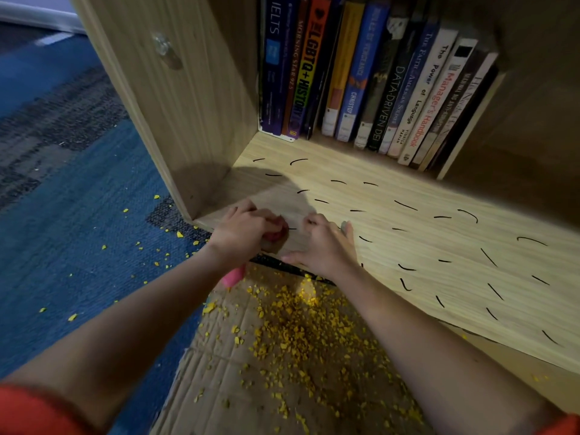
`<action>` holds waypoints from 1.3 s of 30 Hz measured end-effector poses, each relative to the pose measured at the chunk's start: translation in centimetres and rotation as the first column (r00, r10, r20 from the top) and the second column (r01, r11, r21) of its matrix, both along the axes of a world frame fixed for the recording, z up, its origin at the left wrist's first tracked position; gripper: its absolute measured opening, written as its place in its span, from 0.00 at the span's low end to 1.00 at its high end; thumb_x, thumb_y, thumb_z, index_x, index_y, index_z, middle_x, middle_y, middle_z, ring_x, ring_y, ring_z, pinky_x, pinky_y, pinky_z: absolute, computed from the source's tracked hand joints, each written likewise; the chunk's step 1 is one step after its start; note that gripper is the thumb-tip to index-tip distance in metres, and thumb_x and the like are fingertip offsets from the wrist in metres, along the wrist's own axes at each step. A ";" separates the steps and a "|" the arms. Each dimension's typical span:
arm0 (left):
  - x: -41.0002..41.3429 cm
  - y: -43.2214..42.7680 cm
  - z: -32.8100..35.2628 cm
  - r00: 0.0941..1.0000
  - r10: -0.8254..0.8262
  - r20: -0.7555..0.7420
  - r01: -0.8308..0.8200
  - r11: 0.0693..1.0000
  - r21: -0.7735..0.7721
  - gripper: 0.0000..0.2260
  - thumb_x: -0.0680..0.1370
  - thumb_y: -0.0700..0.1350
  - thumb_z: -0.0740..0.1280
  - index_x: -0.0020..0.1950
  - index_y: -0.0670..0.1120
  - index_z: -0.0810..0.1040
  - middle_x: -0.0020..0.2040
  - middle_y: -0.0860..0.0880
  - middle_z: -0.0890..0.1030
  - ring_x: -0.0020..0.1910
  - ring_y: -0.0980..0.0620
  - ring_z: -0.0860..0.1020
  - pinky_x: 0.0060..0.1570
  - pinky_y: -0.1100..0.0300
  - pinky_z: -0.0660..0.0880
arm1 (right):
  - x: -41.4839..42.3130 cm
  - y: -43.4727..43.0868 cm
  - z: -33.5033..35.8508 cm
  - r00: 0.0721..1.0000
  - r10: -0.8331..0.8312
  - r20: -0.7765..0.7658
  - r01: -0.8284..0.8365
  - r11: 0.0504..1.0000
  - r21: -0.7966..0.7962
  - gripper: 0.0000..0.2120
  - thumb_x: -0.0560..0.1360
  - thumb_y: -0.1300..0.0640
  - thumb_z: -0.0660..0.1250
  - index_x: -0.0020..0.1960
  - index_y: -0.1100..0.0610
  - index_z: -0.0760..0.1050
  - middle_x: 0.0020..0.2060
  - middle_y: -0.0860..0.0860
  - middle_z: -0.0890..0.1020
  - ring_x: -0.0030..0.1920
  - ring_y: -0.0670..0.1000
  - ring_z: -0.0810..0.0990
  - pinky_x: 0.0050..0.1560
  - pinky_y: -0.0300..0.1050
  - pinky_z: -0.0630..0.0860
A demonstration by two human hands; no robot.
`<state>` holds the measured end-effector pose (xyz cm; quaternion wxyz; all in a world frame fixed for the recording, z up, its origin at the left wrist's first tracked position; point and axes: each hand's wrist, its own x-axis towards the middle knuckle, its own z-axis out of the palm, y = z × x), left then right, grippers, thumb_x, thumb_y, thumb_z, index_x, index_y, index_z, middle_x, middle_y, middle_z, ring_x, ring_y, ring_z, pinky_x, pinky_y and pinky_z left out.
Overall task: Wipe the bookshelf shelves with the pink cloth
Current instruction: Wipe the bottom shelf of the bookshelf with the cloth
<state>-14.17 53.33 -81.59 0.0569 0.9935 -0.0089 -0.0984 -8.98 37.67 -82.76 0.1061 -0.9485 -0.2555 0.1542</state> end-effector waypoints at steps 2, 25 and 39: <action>1.4 -0.3 0.2 0.995 0.094 0.018 -0.094 0.995 -0.016 0.18 0.79 0.46 0.59 0.70 0.55 0.69 0.70 0.54 0.68 0.66 0.45 0.63 0.63 0.53 0.61 | 0.0 0.0 0.1 1.000 0.000 -0.009 0.000 1.000 -0.002 0.39 0.68 0.38 0.70 0.72 0.55 0.63 0.71 0.46 0.63 0.71 0.48 0.62 0.73 0.57 0.42; 0.6 -0.3 -1.1 0.999 -0.045 0.012 0.046 0.997 -0.067 0.20 0.79 0.48 0.61 0.71 0.59 0.67 0.72 0.59 0.65 0.65 0.48 0.62 0.65 0.57 0.60 | 0.0 -0.3 -0.5 1.000 -0.021 -0.006 0.021 0.999 0.047 0.42 0.66 0.36 0.70 0.73 0.54 0.62 0.72 0.44 0.62 0.71 0.47 0.61 0.73 0.59 0.42; 1.1 -0.1 -0.7 0.999 -0.043 0.032 0.043 0.999 0.011 0.21 0.79 0.47 0.61 0.71 0.60 0.65 0.72 0.58 0.65 0.67 0.47 0.62 0.66 0.54 0.60 | 0.1 -0.3 -0.5 1.000 -0.013 -0.008 0.014 0.999 0.047 0.42 0.66 0.36 0.70 0.73 0.54 0.62 0.74 0.44 0.59 0.72 0.47 0.59 0.73 0.60 0.42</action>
